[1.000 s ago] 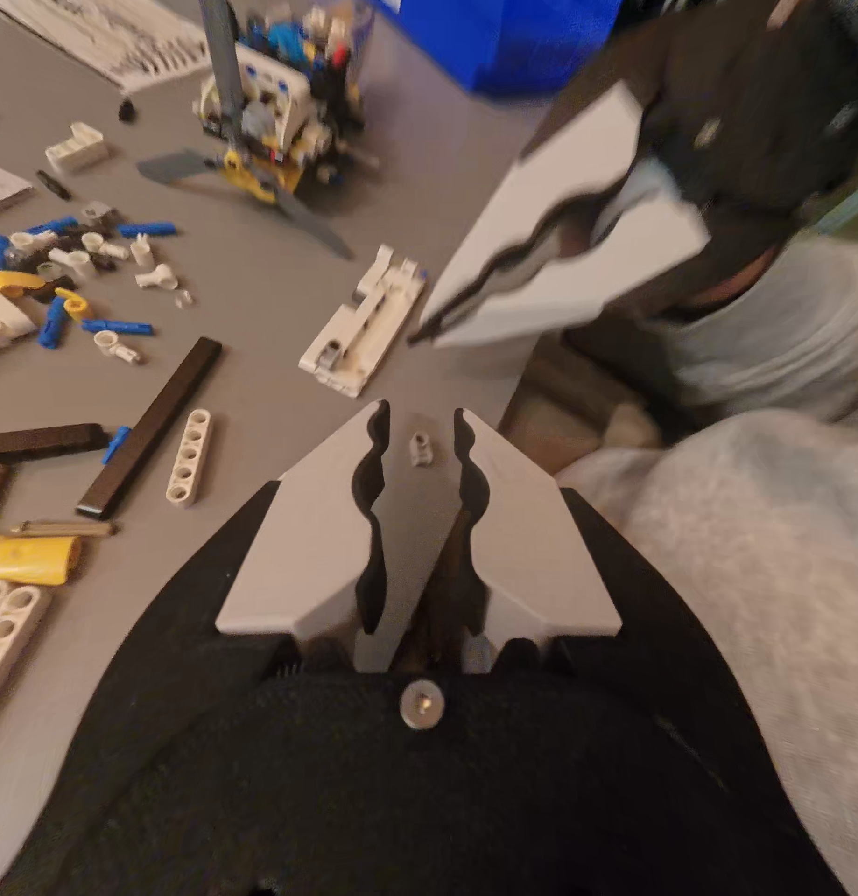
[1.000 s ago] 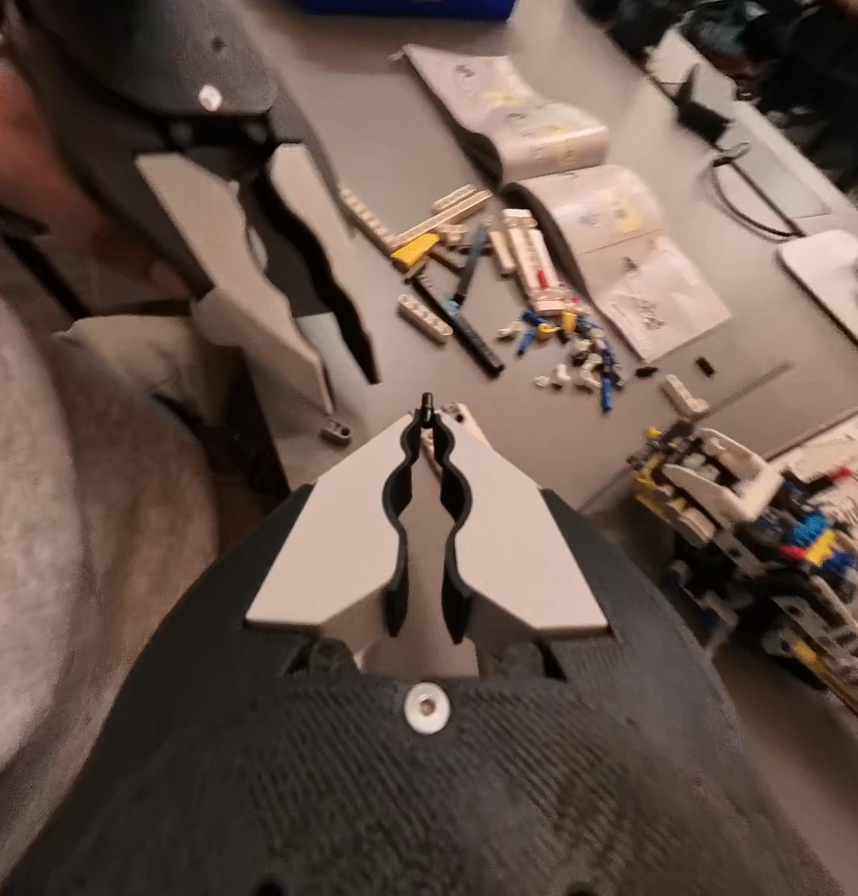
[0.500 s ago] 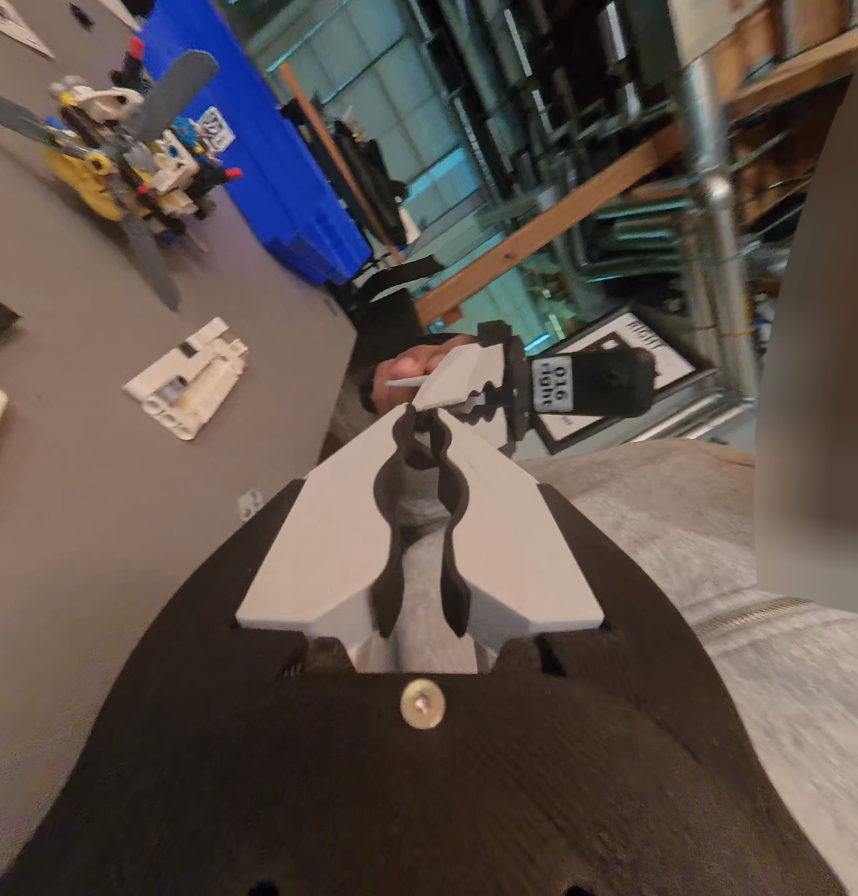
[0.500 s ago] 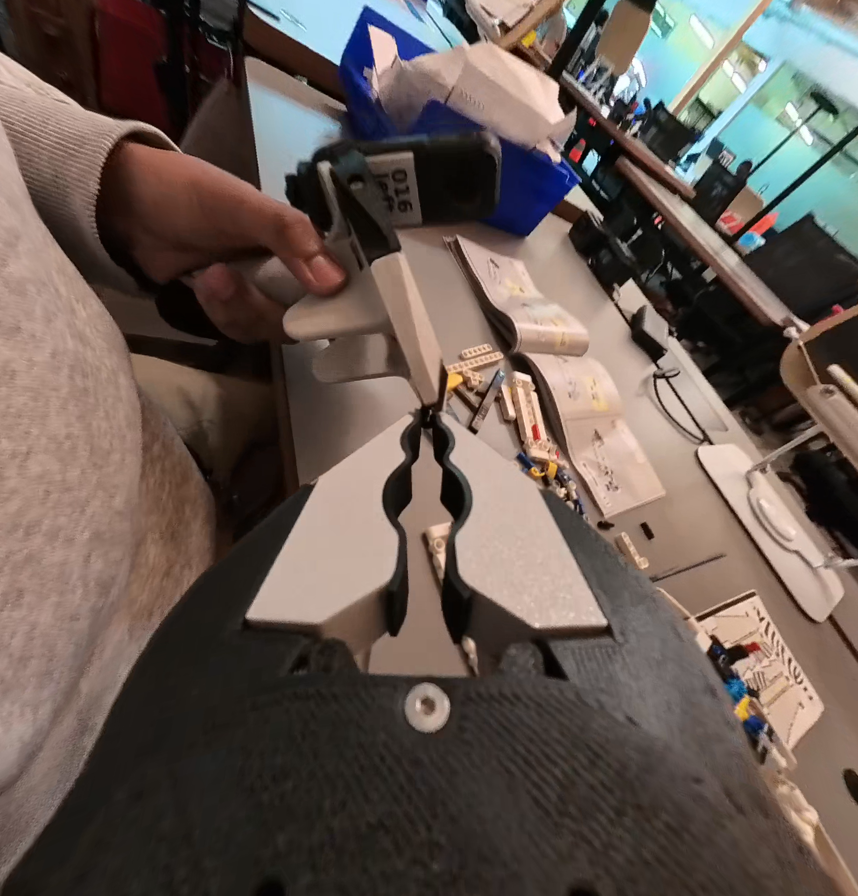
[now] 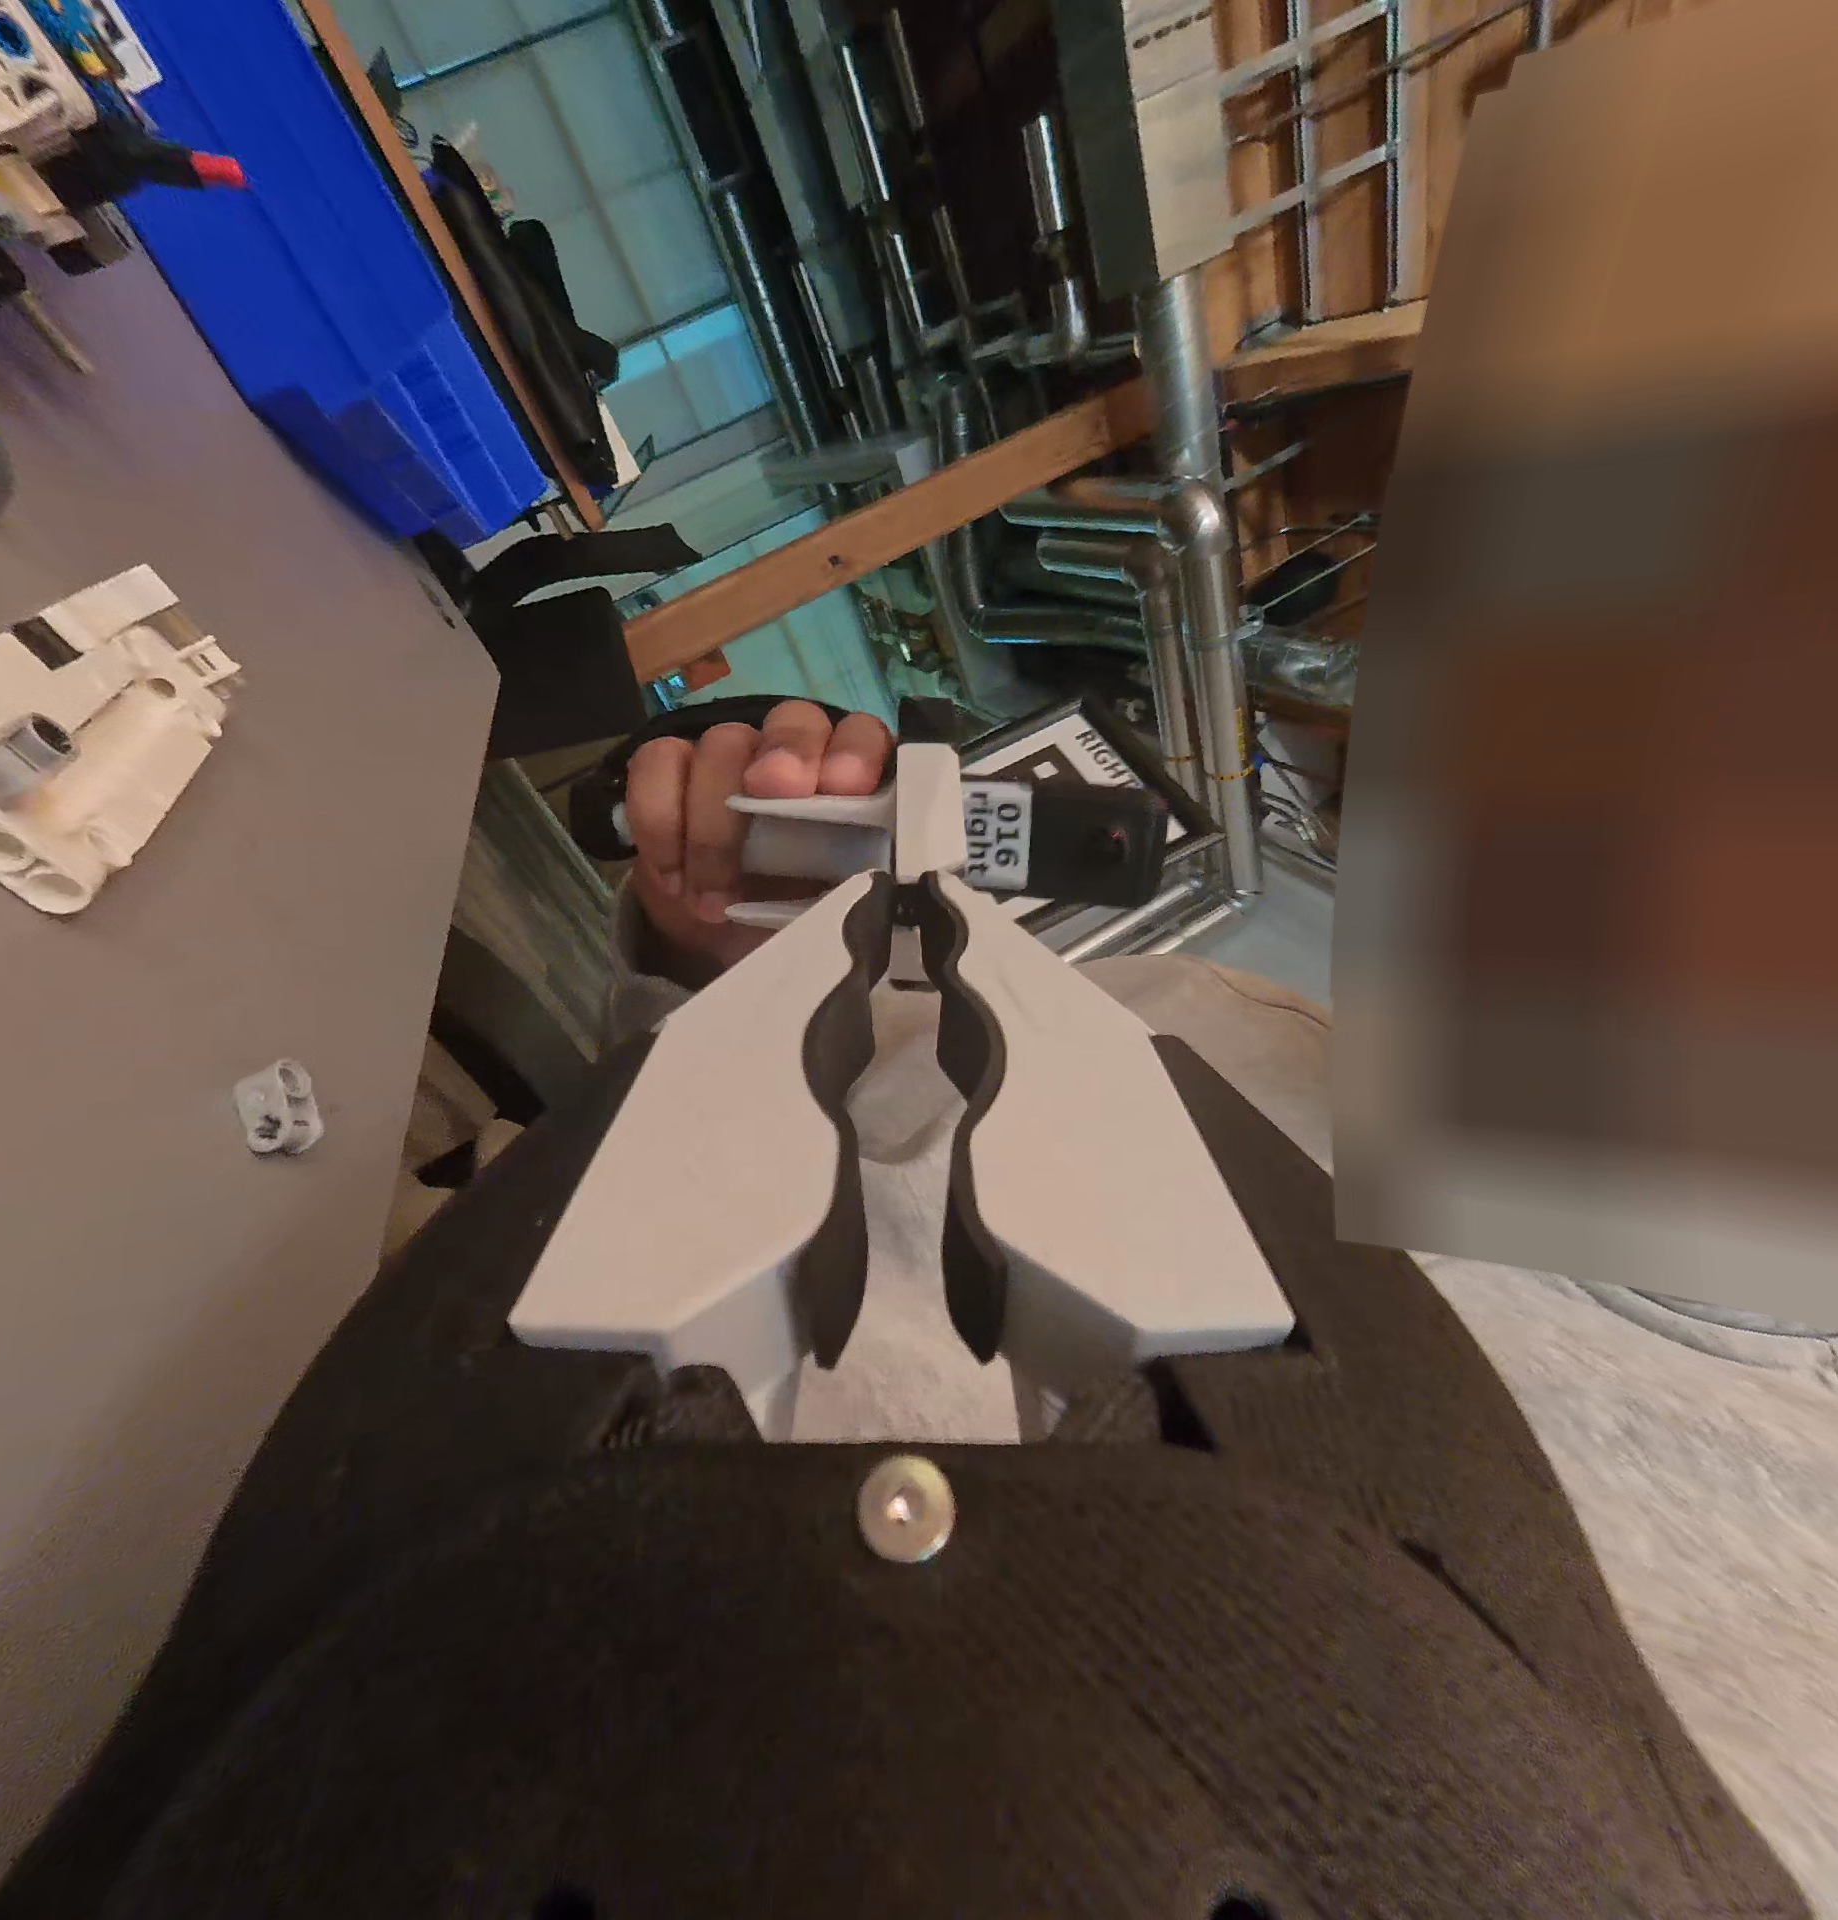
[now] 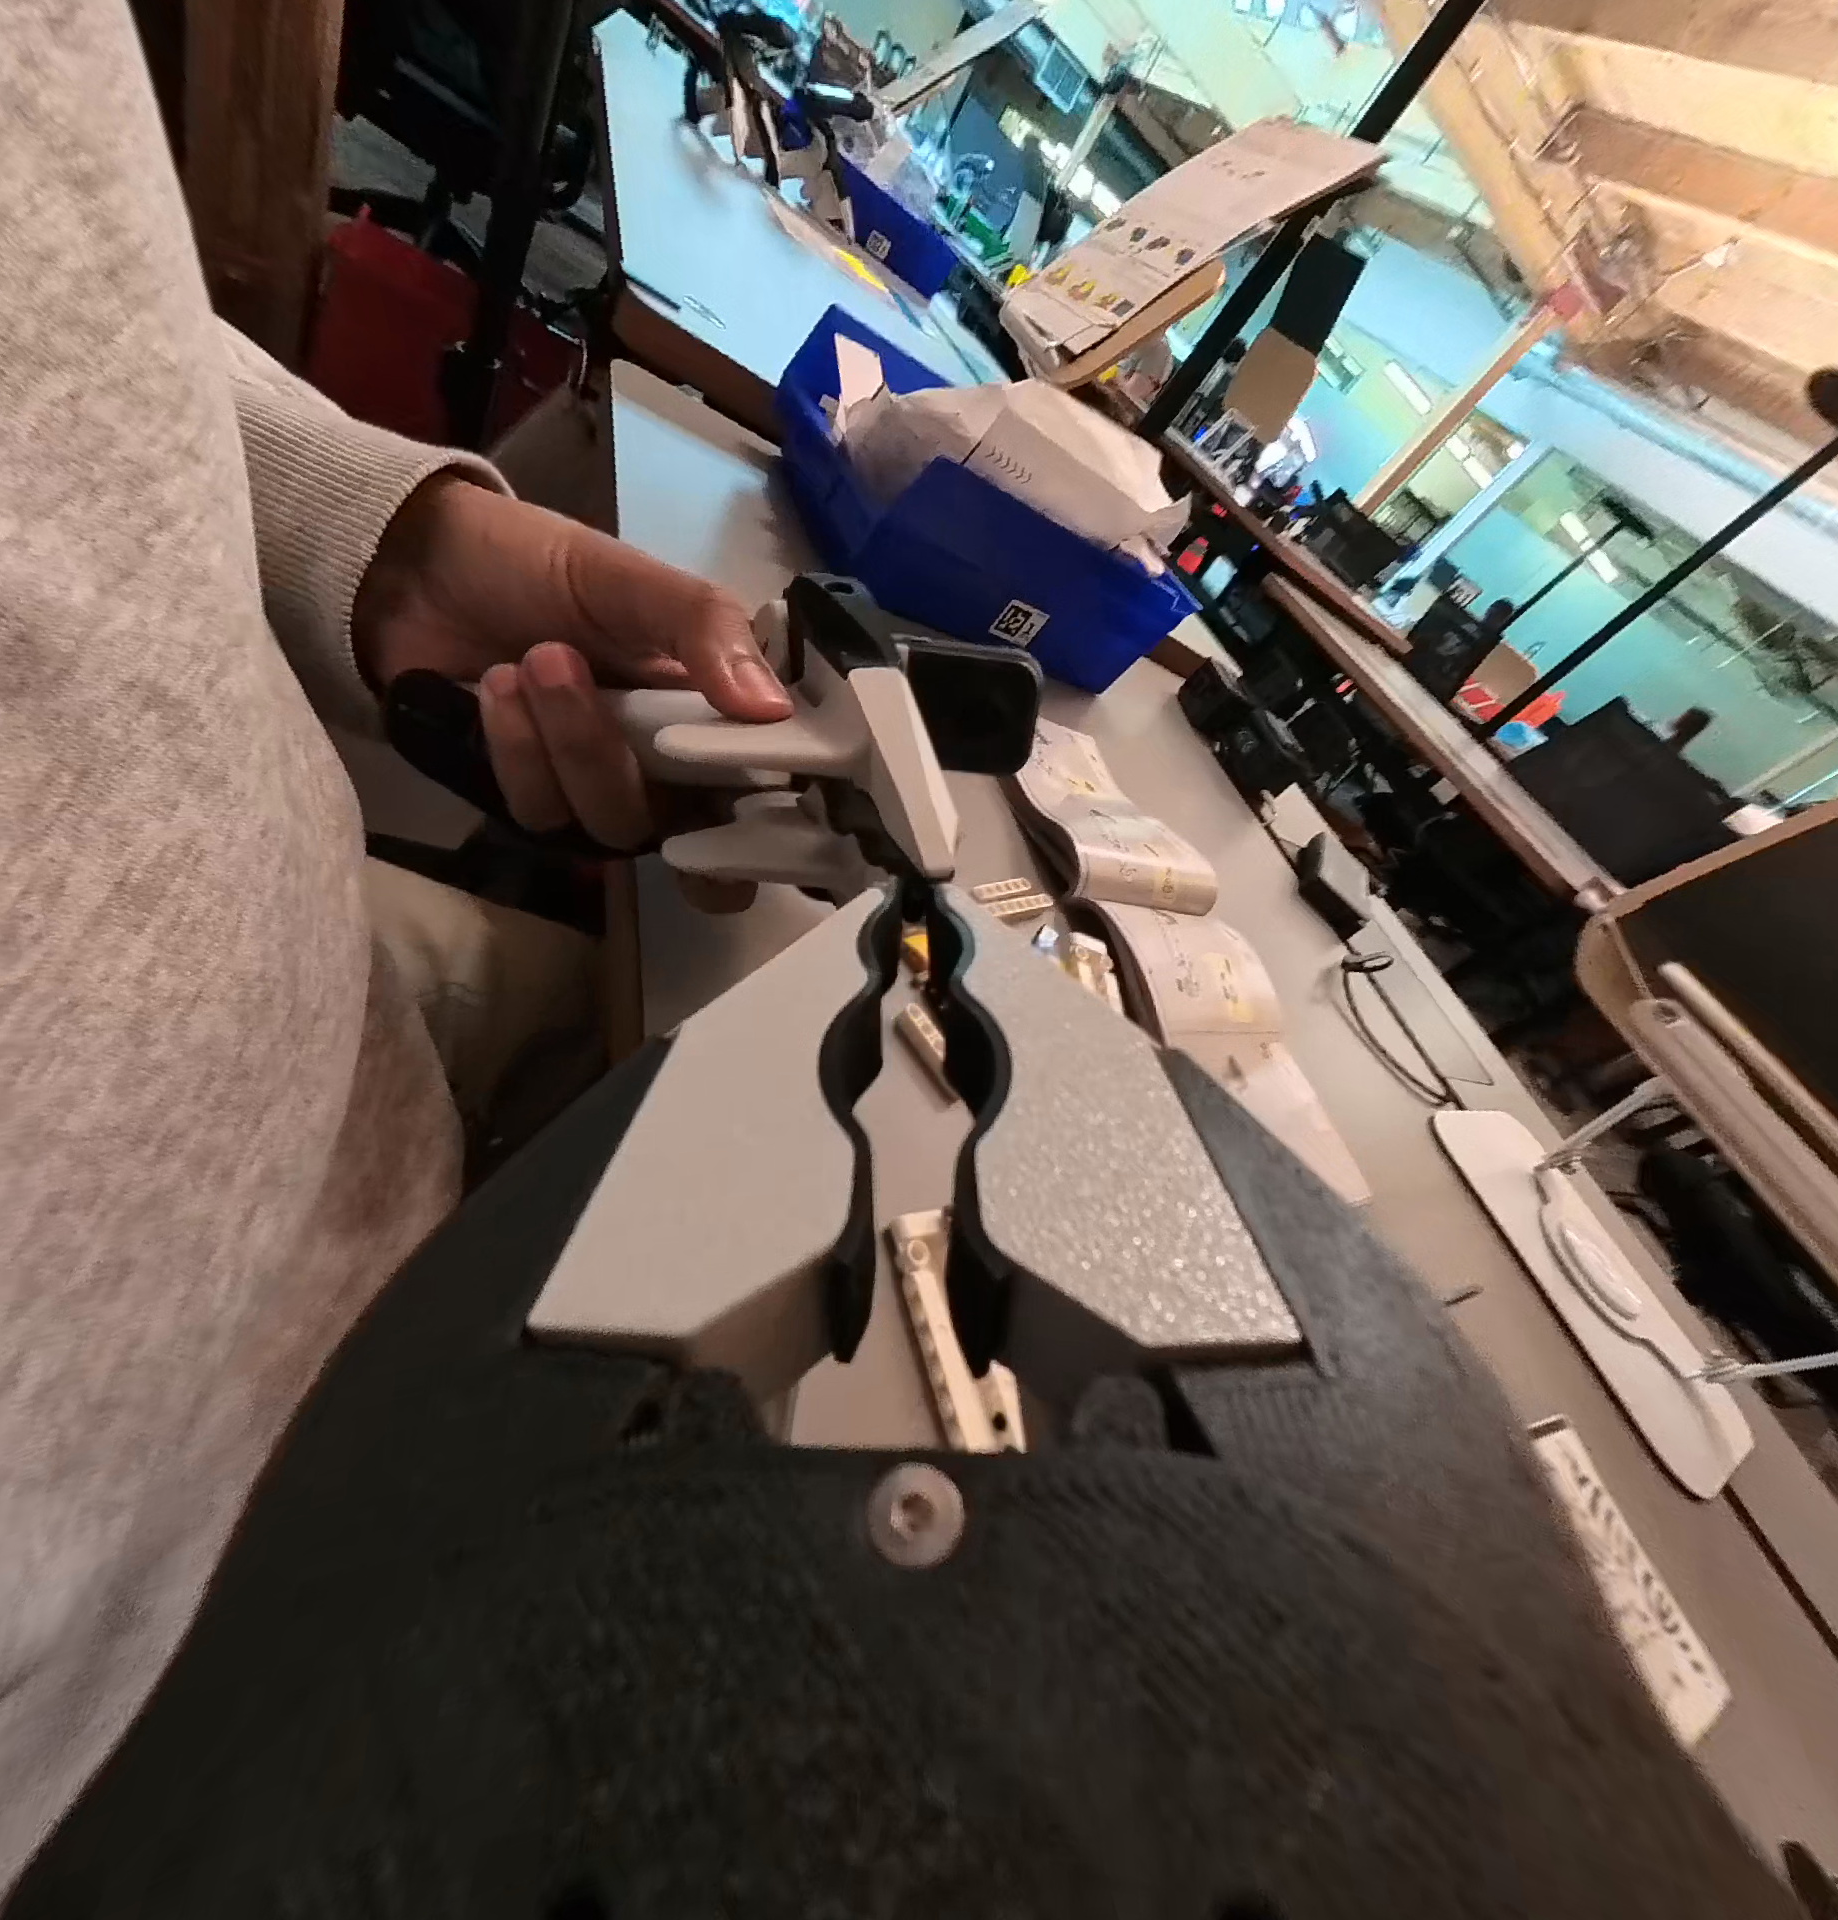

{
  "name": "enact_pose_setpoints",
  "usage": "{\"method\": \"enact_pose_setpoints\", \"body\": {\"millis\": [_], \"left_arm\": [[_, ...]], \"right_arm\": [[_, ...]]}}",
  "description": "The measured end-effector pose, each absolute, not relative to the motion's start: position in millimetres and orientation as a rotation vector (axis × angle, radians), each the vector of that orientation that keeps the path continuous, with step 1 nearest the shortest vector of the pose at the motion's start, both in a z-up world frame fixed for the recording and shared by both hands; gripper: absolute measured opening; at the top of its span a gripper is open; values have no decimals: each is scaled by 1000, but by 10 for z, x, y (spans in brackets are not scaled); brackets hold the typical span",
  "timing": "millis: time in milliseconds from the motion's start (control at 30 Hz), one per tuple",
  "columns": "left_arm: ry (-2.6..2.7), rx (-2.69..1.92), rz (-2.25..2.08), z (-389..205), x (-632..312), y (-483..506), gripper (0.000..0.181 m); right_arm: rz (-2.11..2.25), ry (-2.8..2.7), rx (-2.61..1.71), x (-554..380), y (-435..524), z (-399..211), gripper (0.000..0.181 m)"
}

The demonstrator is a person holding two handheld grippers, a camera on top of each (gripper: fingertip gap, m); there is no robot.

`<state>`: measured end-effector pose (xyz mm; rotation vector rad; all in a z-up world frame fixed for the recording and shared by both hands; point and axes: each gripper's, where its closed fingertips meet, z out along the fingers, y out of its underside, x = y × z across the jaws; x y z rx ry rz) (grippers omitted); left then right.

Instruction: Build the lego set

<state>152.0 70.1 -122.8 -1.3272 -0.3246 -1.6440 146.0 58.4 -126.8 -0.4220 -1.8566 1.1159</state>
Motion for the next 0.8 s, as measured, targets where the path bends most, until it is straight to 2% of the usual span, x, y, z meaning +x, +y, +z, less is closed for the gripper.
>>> {"method": "enact_pose_setpoints", "body": {"millis": [33,200,300,467,567,733,800], "left_arm": [[-323,-1345,-1614,-1239,1512,712,4],[-336,-1642,-1174,-1599,1370,787,24],[-276,-1920,-826,-1978,1368,792,28],[-154,-2126,-545,-2276,1511,814,31],[-148,-2140,-402,-2333,1471,856,26],[-161,-2164,-331,-2377,1416,874,7],[-158,-2161,-339,-2375,1418,872,7]], "right_arm": [[1131,-1880,-450,1455,591,-1274,2],[1130,-1959,-673,1362,786,-1373,3],[983,-2135,-852,1311,952,-1669,3],[786,-2486,-967,1377,889,-2099,3],[648,-2622,-944,1381,893,-2230,3],[616,-2791,-997,1407,819,-2293,3],[557,-2824,-993,1409,841,-2321,3]]}}
